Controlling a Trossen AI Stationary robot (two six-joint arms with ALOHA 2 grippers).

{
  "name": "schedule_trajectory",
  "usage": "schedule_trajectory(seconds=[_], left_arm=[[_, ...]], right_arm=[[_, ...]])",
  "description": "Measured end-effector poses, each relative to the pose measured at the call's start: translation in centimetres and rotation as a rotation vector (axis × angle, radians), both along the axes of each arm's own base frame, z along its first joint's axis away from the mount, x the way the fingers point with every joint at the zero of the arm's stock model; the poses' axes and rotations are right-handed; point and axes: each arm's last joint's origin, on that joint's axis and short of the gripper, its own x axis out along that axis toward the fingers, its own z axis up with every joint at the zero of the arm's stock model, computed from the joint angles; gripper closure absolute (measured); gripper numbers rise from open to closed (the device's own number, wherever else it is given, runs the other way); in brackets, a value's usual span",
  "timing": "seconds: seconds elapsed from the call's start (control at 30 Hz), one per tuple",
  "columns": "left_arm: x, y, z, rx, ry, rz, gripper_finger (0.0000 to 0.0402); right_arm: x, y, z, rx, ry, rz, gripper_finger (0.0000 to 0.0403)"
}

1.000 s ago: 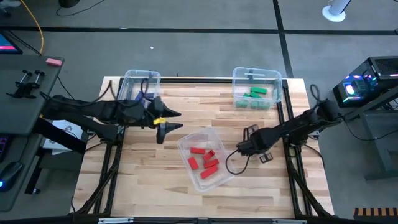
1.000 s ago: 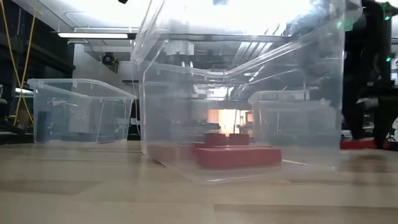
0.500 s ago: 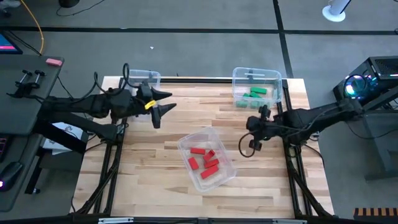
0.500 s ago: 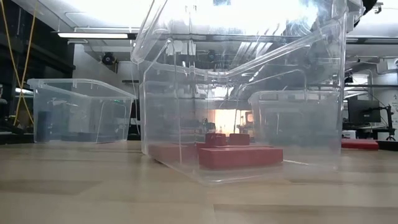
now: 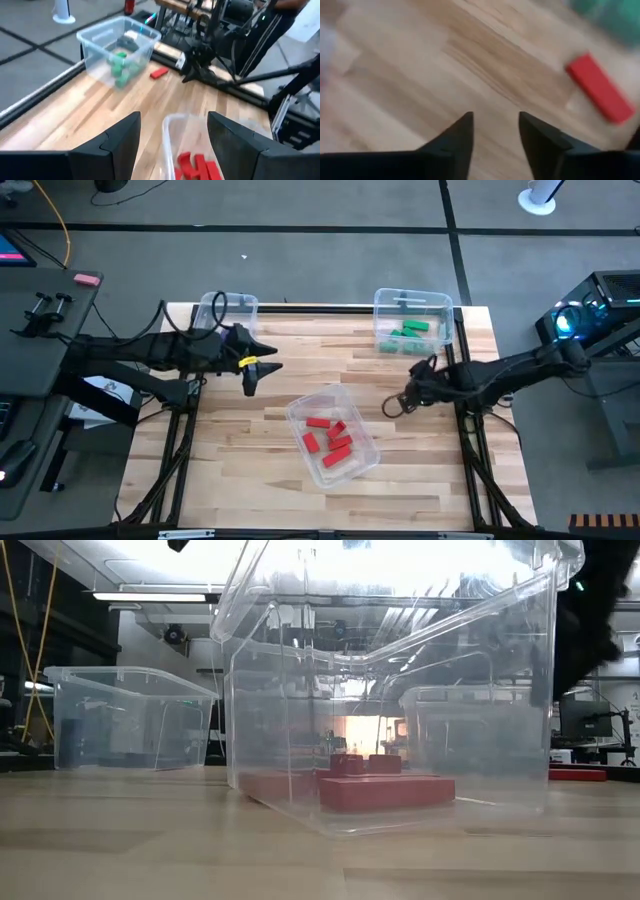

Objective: Sort blocks
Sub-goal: Put the red block into the bottom transparent bin

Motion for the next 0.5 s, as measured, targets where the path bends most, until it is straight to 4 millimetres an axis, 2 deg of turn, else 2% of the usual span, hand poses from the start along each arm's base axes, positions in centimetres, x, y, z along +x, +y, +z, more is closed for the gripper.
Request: schedule_trajectory(seconds=[0.1,0.2,0.27,0.4,0.43,0.5], left_arm=[[-0.1,-0.2,-0.3,-0.001,0.029,-0.006,0.0184],[-0.1,-0.2,-0.3,0.0,0.03,-0.007,0.0184],[-0.1,-0.2,-0.3,0.004,0.029,0.004,0.0184],[-0.2,-0.1,-0.2,0.0,0.023,0.036,0.0184],[-0.2,-0.1,-0.2,0.0,0.021,0.039,0.0184],[-0.2,-0.1,-0.2,0.002,0.021,0.041,0.0184]], right_arm=[[-1.4,0.2,-2.5,0.021,-0.045,-0.201,0.0206],[-2.8,0.0,-4.7,0.0,-0.074,-0.432,0.0201],[-2.8,-0.5,-5.4,-0.041,-0.132,-0.536,0.0235],[-3.0,-1.6,-6.6,-0.105,-0.138,-0.663,0.0369],[-3.0,-1.8,-6.6,-0.114,-0.149,-0.675,0.0384],[-3.0,-2.1,-6.8,-0.13,-0.144,-0.719,0.0386]])
